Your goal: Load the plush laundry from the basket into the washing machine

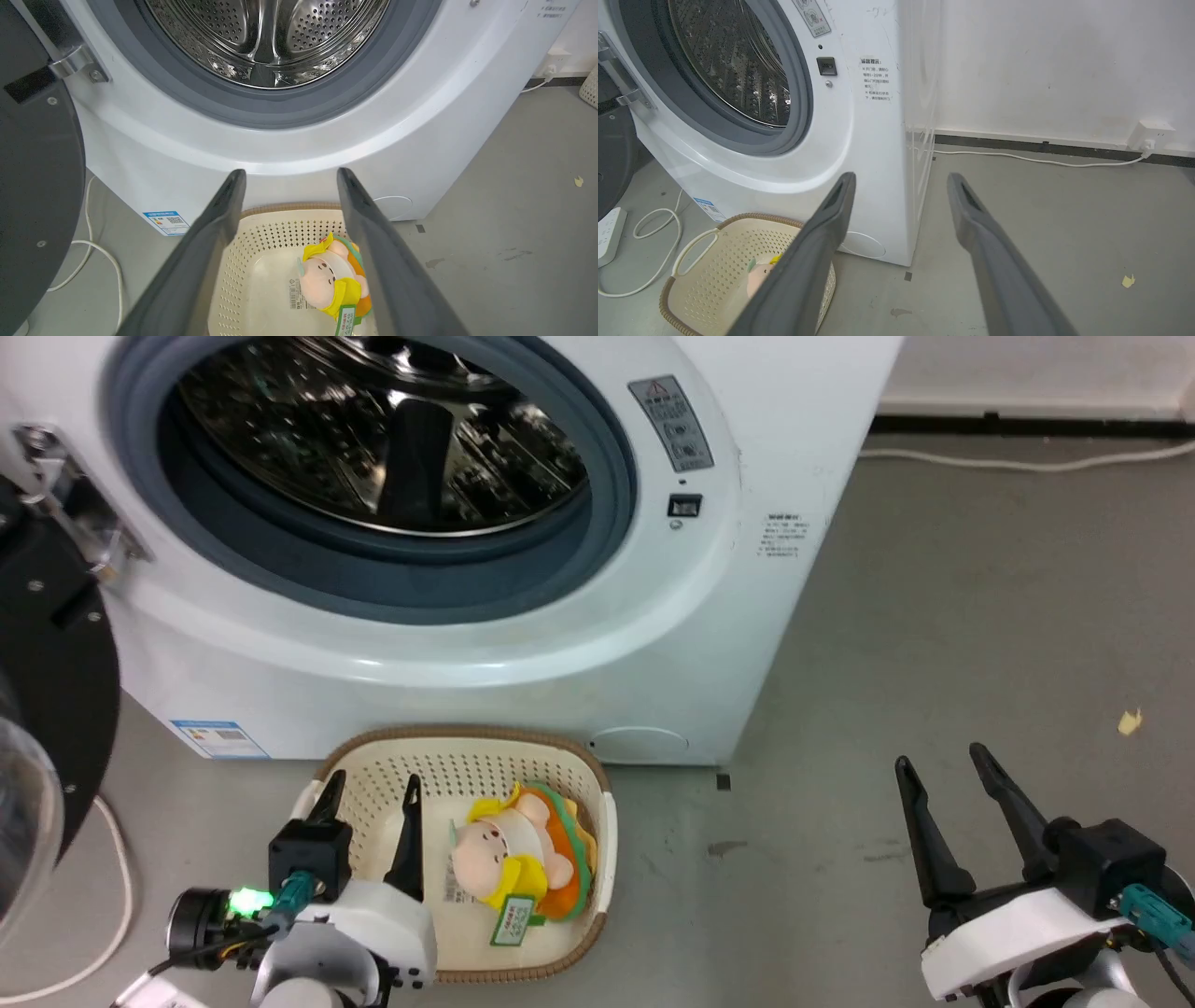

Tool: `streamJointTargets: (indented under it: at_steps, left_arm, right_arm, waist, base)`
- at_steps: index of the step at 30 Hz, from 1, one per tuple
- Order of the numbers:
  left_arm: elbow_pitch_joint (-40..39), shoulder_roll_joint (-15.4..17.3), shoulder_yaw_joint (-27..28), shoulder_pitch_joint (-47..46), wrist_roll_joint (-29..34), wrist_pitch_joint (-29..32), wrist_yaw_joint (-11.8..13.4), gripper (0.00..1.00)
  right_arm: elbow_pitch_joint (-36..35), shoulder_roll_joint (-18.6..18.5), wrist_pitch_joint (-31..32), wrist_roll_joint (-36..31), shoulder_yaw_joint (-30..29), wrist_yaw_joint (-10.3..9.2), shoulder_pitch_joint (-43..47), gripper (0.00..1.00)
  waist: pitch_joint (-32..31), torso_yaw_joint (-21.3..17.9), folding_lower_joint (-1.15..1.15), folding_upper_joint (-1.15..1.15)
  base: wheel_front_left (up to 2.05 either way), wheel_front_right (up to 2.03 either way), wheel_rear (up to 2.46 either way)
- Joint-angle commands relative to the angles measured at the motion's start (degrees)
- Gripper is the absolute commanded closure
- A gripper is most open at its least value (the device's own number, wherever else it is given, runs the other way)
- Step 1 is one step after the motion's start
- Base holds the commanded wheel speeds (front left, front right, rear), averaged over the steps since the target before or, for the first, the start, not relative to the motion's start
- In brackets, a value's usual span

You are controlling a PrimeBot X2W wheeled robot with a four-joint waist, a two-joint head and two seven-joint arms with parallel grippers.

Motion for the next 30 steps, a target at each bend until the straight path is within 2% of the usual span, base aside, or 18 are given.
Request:
streamJointTargets:
  at_steps: [1,20,30]
  left_arm:
    - [0.7,0.3,-0.1,-1.1,-0.3,-0.3,-0.1,0.0]
    - [13.1,4.8,-0.8,-11.8,-2.0,4.6,-1.7,0.0]
    - [20.8,7.2,-1.9,-17.6,-3.2,12.5,-3.0,0.0]
  right_arm:
    - [-0.4,0.0,-0.5,0.7,0.1,-0.01,-1.0,0.0]
    - [-1.2,0.0,-2.8,6.7,2.2,-0.02,-4.3,0.0]
    - [-1.3,0.0,-3.9,9.7,3.1,-0.03,-5.5,0.0]
  waist:
    - [1.0,-0.8,-0.01,0.0]
    - [11.4,-6.1,-0.01,0.0]
    - [16.5,-8.7,-0.01,0.0]
  base:
    - [0.0,0.0,0.0]
    - [0.0,0.0,0.0]
    - [0.0,0.0,0.0]
